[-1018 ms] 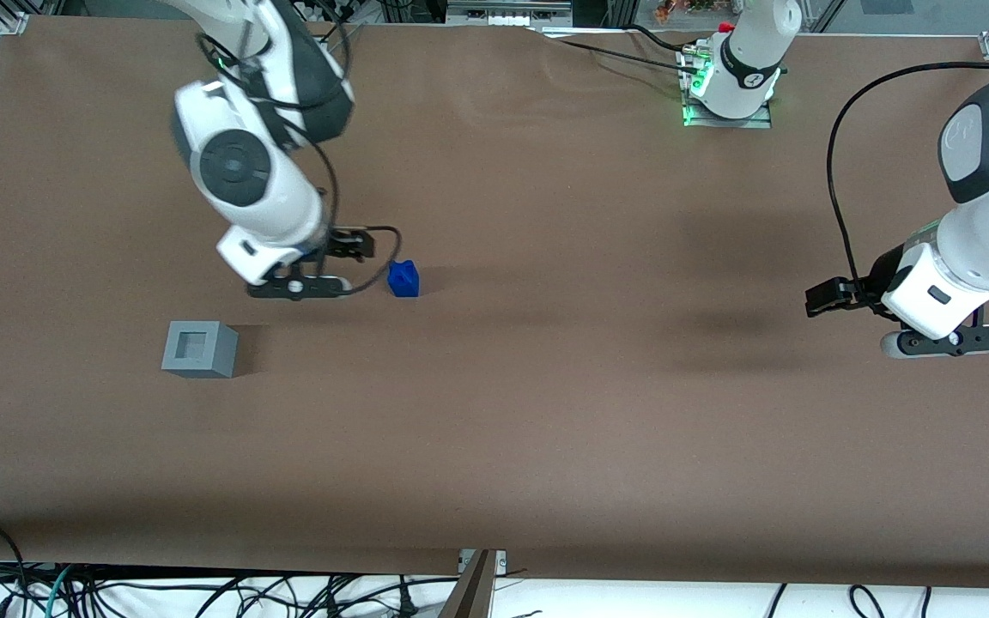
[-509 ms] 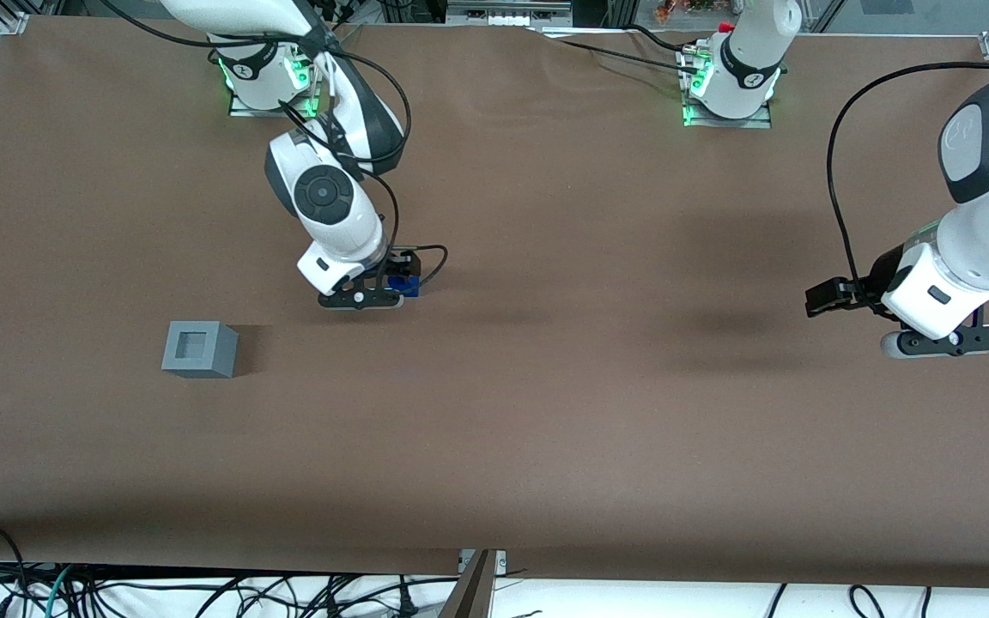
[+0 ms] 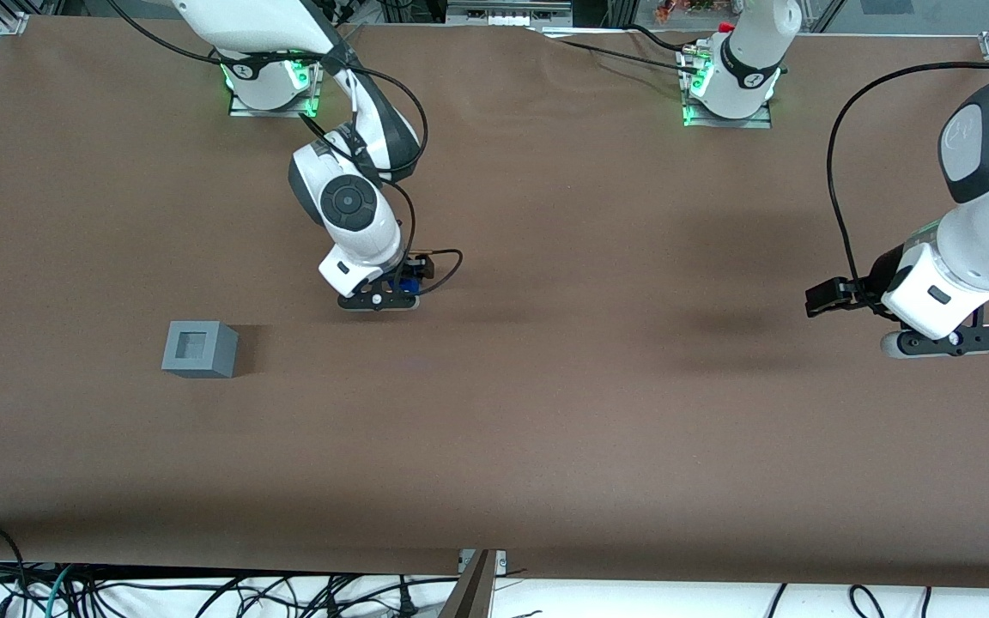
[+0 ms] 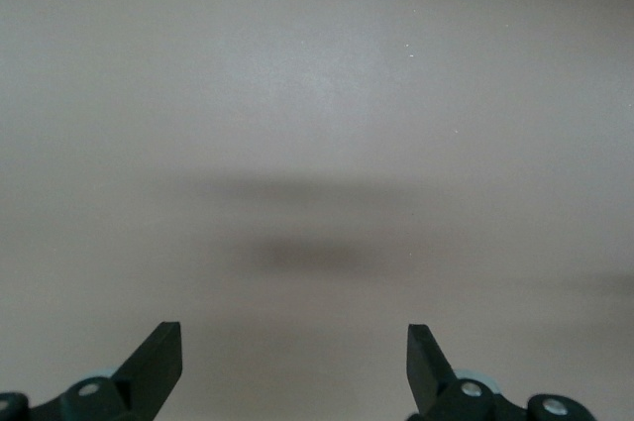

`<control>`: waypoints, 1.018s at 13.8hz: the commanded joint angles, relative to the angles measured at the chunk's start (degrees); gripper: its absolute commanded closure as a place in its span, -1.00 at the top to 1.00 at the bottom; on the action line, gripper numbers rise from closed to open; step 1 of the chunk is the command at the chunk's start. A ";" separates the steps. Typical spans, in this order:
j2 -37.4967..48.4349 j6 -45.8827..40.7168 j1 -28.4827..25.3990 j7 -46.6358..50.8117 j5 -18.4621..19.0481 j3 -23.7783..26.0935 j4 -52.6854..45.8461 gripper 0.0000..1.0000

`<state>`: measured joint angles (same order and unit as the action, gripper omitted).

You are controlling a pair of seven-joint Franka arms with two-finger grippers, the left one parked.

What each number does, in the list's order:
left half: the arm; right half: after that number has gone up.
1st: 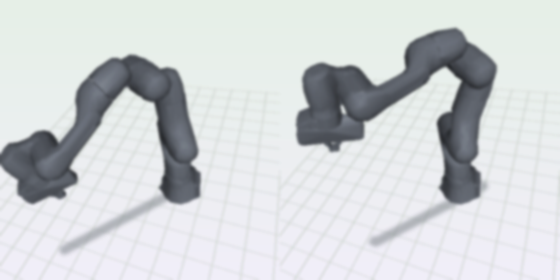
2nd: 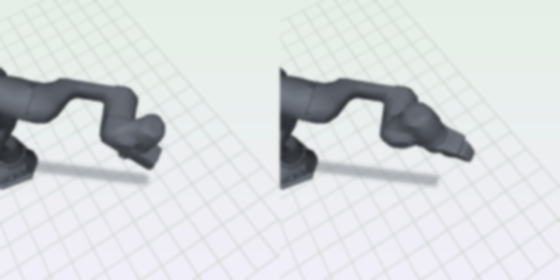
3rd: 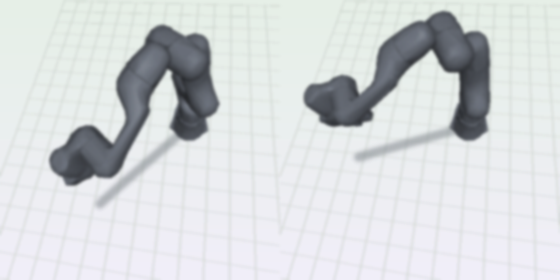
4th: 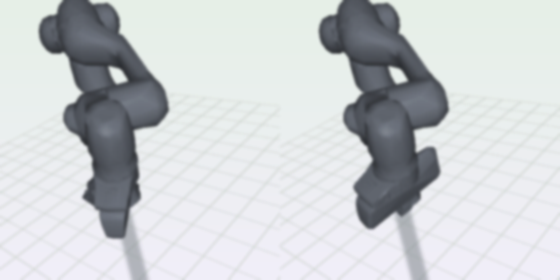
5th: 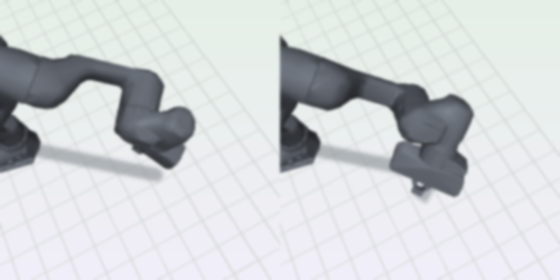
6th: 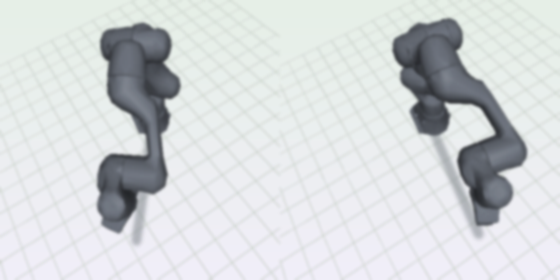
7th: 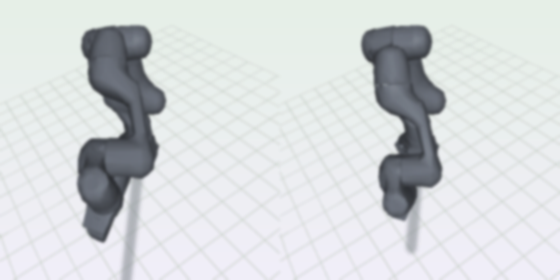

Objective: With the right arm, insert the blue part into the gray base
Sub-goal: 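Close the right gripper on the blue part and lift it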

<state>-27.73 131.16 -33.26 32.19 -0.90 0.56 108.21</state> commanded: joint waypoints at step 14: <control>-2.07 0.94 -1.98 4.11 -0.77 -0.47 0.25 0.67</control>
<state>-29.88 131.76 -34.66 35.87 -0.91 0.50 108.21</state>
